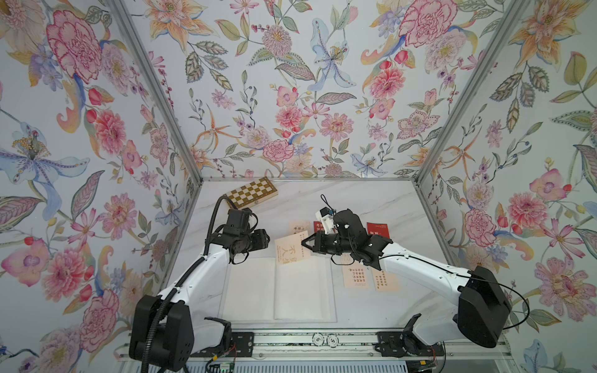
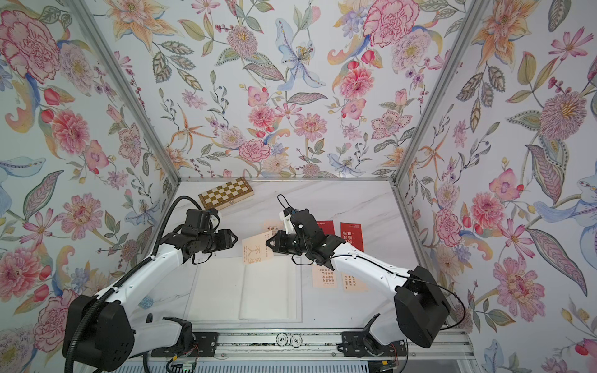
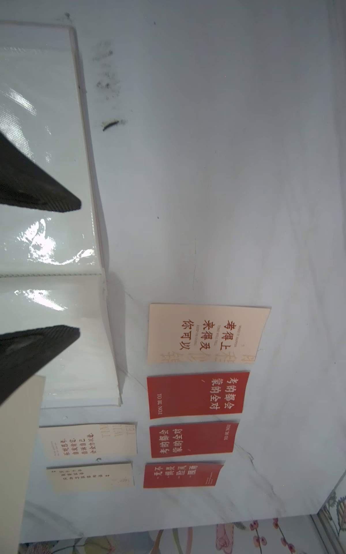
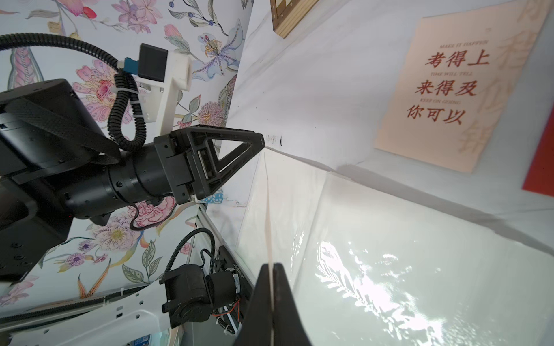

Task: Place the photos into the photo albums
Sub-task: Insert the photo into the photo album.

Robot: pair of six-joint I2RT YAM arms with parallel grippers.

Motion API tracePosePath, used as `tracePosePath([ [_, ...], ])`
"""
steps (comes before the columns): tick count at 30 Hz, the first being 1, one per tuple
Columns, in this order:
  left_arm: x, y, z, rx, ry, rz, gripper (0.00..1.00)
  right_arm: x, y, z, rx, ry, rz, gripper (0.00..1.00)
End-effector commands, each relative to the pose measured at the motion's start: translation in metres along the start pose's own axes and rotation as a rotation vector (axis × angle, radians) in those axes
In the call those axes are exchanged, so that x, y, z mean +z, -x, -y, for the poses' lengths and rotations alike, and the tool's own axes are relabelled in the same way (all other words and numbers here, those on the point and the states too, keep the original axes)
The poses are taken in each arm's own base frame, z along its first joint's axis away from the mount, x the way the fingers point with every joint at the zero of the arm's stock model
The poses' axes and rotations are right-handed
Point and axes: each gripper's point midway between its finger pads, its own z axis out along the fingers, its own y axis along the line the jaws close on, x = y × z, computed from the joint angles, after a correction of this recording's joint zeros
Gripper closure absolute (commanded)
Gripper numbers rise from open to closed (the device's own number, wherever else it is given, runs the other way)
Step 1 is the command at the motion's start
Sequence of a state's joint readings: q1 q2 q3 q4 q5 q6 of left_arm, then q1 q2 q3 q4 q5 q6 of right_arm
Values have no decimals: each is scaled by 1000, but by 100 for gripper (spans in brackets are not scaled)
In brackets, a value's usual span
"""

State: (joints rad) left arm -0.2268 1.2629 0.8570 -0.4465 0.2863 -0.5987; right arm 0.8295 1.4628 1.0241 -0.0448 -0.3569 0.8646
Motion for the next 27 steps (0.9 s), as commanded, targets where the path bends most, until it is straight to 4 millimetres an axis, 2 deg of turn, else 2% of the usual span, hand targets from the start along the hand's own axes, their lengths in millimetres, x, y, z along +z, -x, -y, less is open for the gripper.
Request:
tracePosePath([
  [1,-5,-10,-33,-51,109,1,39,13,-4,10,44,-102,14,100],
  [7,-6,-14,-63,-146,152,45,38,38,-16,5,55,-148,-17,100],
  [13,-5,-22,-91,-233,196,74,36,54,-21,7,51,-230,-16,100],
  [15,-5,-25,-98,-254,206,82,36,57,-23,9,48,-256,-18,100],
  [19,-5,-29,-109,-281,230,87,21,58,-25,13,33,-307,-7,100],
  [27,-4,-38,-132,-344,272,105,18,58,-28,21,7,-383,-3,100],
])
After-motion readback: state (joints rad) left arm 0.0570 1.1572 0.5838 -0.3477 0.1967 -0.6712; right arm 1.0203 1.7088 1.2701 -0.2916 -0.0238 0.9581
